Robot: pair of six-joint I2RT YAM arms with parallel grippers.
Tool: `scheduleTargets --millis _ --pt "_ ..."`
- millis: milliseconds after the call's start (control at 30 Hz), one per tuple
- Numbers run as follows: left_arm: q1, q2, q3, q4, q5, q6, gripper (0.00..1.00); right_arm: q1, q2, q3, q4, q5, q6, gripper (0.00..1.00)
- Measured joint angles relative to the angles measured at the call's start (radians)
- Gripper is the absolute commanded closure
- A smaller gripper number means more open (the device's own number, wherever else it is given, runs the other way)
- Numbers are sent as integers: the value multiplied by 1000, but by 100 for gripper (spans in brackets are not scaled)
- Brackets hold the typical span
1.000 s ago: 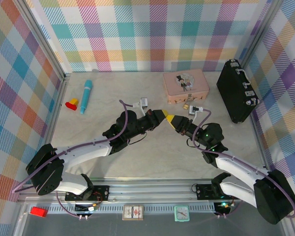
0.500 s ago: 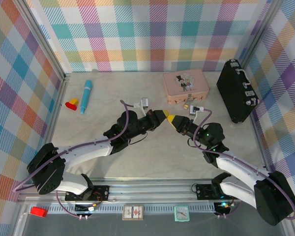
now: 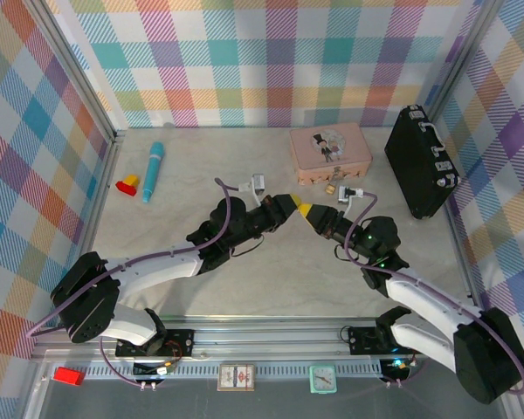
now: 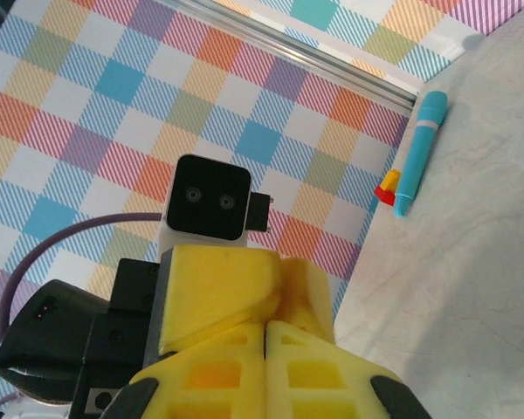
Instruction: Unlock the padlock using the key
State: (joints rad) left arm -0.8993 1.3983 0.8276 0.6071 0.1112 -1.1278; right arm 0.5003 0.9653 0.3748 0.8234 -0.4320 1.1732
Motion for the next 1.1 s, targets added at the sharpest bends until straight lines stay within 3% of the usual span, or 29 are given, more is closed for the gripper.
scheduleTargets --millis 133,200,433,633,1100 --pt "-3 -30 0 -87 -3 39 55 5 -79 33 -181 2 -95 100" --pt "0 -53 -5 -122 6 53 49 6 -96 41 -227 0 -133 100" --pt "39 -109 -18 -182 53 106 45 10 -89 33 -266 -41 -215 100" --pt "45 -120 -18 -223 87 166 52 10 -90 34 -272 -100 -282 100" --pt "48 -126 -18 -242 151 227 77 10 -79 44 -295 -153 -322 100"
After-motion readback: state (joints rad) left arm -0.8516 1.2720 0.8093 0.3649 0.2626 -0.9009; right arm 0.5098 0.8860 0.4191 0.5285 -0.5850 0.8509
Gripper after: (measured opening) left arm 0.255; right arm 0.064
